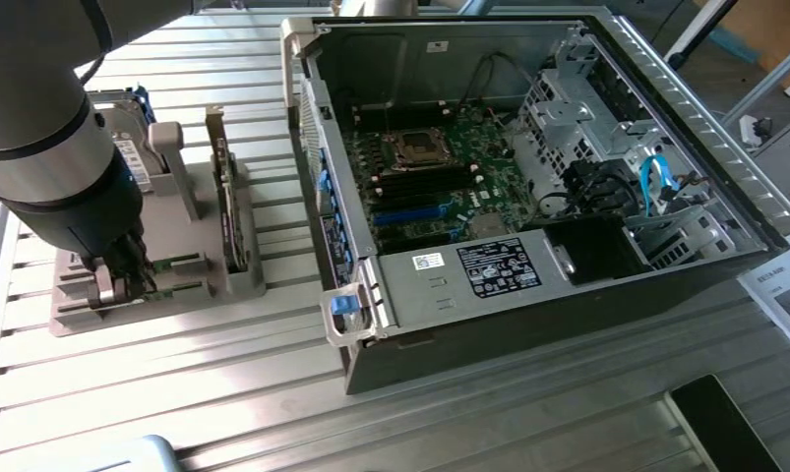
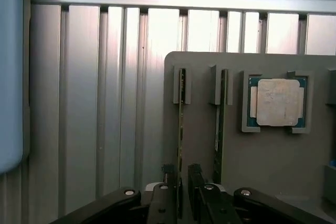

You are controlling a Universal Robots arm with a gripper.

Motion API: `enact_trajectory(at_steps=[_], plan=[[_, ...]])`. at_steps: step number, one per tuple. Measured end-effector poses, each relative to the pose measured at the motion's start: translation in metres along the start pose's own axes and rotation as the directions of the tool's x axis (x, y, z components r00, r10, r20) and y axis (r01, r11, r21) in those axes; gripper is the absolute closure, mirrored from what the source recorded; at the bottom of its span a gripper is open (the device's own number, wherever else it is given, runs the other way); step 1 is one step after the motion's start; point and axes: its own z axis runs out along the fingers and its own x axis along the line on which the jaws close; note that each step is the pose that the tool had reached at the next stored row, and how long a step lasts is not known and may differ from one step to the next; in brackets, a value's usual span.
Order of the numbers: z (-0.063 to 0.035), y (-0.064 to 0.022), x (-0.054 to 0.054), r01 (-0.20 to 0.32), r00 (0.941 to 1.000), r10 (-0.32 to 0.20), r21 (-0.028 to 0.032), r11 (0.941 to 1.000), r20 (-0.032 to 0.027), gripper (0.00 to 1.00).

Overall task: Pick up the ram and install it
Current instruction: 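Pick up the ram and move it above insertion slot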

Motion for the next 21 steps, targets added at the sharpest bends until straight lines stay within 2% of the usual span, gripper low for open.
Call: enact_trajectory(at_steps=[13,21], plan=[[0.0202,0.0001,0.001,0.016,0.9999,-0.016,-0.0024,0.9999,0.0004,0.76],[0.0208,-0.0017,0.001,0.017,0.9999,-0.017,-0.0023,0.9999,0.0004,0.76]])
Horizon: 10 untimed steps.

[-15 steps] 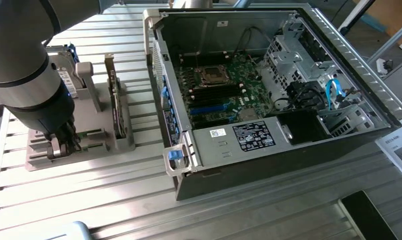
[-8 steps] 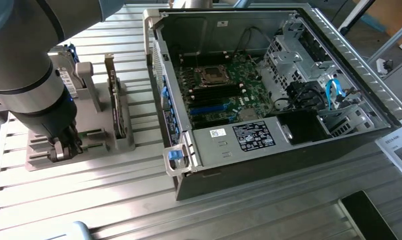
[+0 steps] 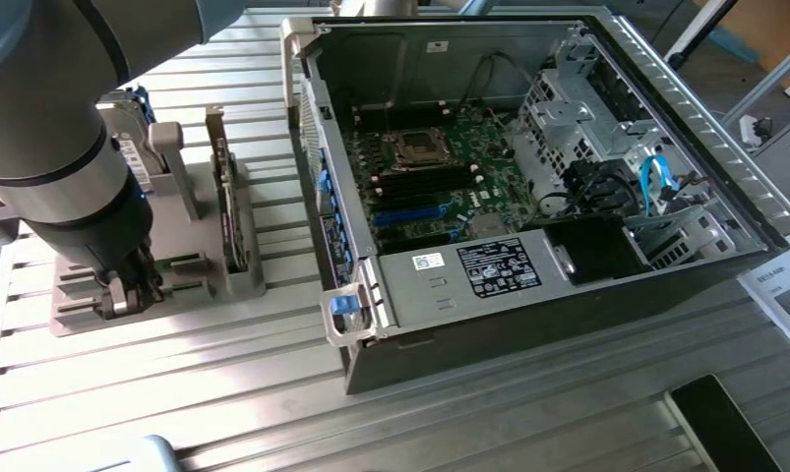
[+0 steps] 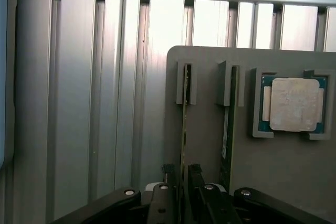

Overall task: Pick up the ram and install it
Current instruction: 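Pick up the ram and move it above insertion slot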

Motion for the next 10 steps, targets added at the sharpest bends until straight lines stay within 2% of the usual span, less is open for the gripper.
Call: enact_trajectory(at_steps=[10], plan=[[0.0004,-0.0020,0.0001,0.000,1.0000,0.000,-0.0002,1.0000,-0.0001,0.76]])
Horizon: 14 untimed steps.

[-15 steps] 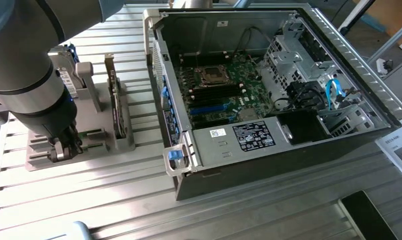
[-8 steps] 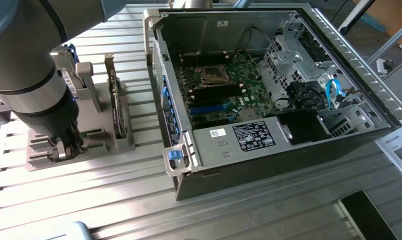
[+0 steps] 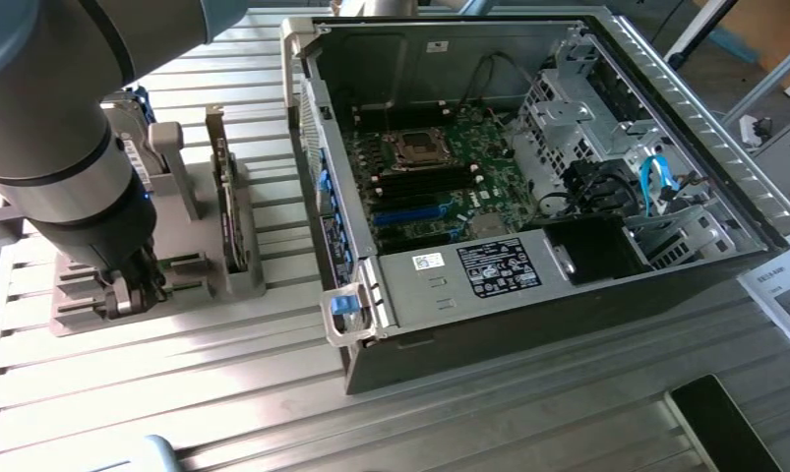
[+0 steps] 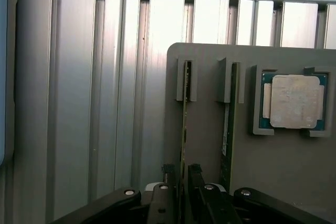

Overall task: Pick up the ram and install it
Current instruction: 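Pick up the ram and move it above insertion slot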

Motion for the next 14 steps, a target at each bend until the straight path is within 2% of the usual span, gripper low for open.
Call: enact_trajectory(at_steps=[14], plan=[[0.0012,0.0000,-0.0004,0.000,1.0000,0.000,0.0001,1.0000,0.0001,0.76]])
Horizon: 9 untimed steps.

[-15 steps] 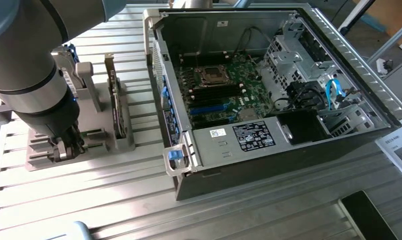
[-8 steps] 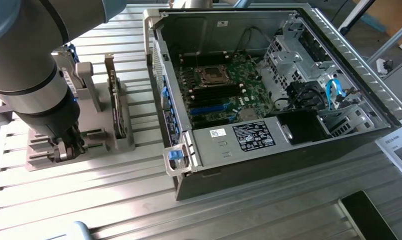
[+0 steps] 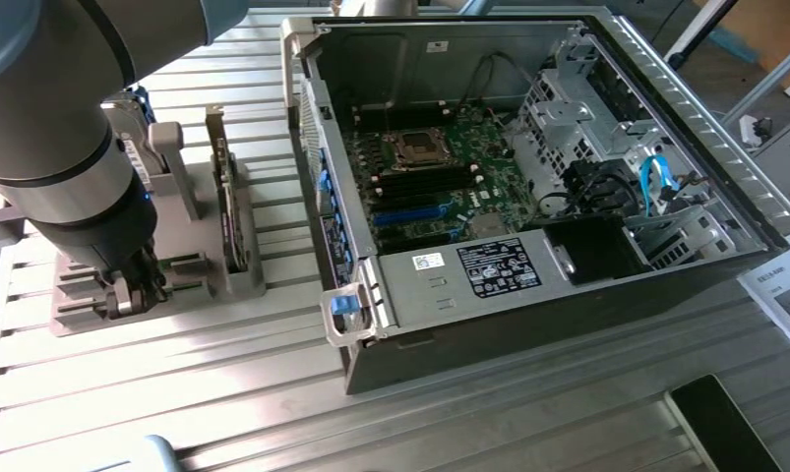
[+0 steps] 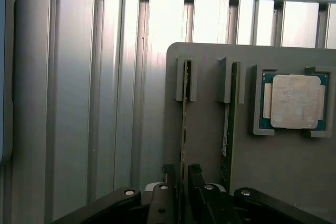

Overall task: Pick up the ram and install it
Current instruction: 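Pick up the ram and move it above insertion slot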

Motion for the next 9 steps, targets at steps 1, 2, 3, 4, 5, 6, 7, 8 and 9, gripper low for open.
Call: enact_trajectory(at_steps=[1,2,3,4,5,6,7,8,9], plan=[[0.0000,0.0000,0.0000,0.000,1.0000,0.000,-0.0001,1.0000,-0.0001,0.76],[0.0000,0.0000,0.0000,0.000,1.0000,0.000,-0.0001,1.0000,0.0000,0.76],[0.0000,0.0000,0.0000,0.000,1.0000,0.000,-0.0001,1.0000,0.0000,0.77],[0.0000,0.0000,0.0000,0.000,1.0000,0.000,0.0000,1.0000,0.0000,0.84],[0.0000,0.0000,0.0000,0.000,1.0000,0.000,0.0000,1.0000,0.0000,0.88],[0.0000,0.0000,0.0000,0.000,1.0000,0.000,0.0000,1.0000,0.0000,0.88],[0.0000,0.0000,0.0000,0.000,1.0000,0.000,-0.0001,1.0000,0.0000,0.88],[0.0000,0.0000,0.0000,0.000,1.0000,0.000,0.0000,1.0000,0.0000,0.88],[0.0000,0.0000,0.0000,0.000,1.0000,0.000,-0.0001,1.0000,-0.0001,0.88]])
